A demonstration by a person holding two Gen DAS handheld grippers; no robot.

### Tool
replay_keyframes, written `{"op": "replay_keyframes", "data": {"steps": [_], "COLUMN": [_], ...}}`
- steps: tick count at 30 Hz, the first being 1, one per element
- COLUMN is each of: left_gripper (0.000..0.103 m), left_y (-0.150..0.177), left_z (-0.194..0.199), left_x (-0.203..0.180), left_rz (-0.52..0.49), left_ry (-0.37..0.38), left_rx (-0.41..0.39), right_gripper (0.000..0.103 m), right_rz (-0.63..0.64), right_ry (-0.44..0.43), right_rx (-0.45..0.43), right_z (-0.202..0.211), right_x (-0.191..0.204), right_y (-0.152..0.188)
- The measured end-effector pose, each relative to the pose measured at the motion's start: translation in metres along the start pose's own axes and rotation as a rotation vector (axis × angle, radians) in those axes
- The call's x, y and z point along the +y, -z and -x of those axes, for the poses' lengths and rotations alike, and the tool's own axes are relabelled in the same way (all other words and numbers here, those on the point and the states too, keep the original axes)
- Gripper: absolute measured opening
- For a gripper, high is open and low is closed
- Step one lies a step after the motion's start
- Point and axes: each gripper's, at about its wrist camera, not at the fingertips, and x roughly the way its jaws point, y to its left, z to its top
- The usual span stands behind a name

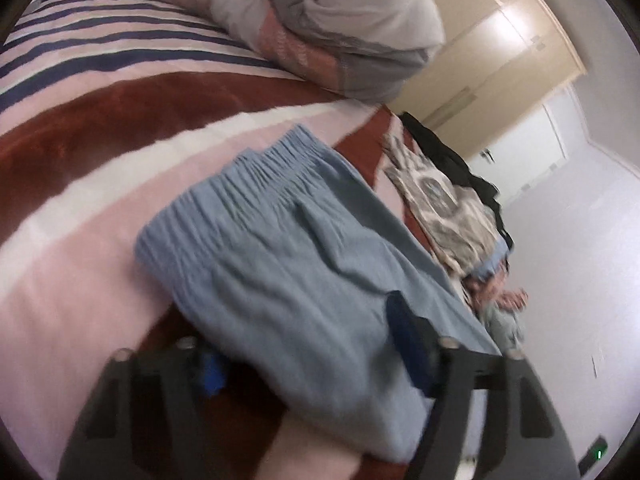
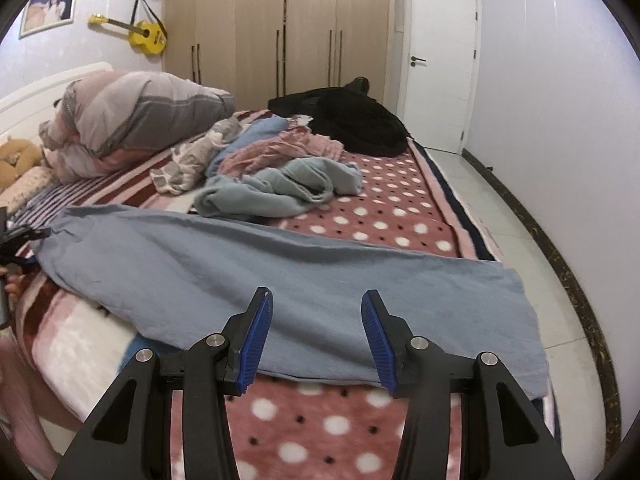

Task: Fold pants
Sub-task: 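Grasp a pant leg cuff with the left gripper and lift it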

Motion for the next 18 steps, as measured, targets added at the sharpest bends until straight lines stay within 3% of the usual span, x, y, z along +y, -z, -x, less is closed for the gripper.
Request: {"op": "replay_keyframes", "data": {"steps": [5,7,10,13,18], "left_gripper": [0.017,0.01,0.008,0.007,0.007], "left_y": [-0.009,-0.009,-0.011,-0.024,-0.049], "left_z": [-0.002,0.005,0.017,0.028,0.048], "left_x": [0.01,0.008,0.0,0.007,0.03], "left_rz": [0.07,0.044,-0.016,0.014,0.01], "left_ry": [-0.031,-0.04,-0.068,-0.068,-0.147], "left_rx": [-0.051,-0.086,-0.15,-0.182,-0.246], "right_gripper": [0.041,0.041,0.041,0.041,0.041], "right_rz": [0.02,0.016,0.01,0.005,0.007], "right_ry": [-0.011,-0.011,-0.006,-0.005,-0.003], "right_rx": [-0.008,-0.009,-0.013,-0.02,-0.026], "right_z": [0.003,0.006,0.012,0.019,0.026], "right_x": [0.013,0.014,0.014,0.012,0.012], "right_y": [-0.002,-0.002,-0.003,-0.005,-0.006]}}
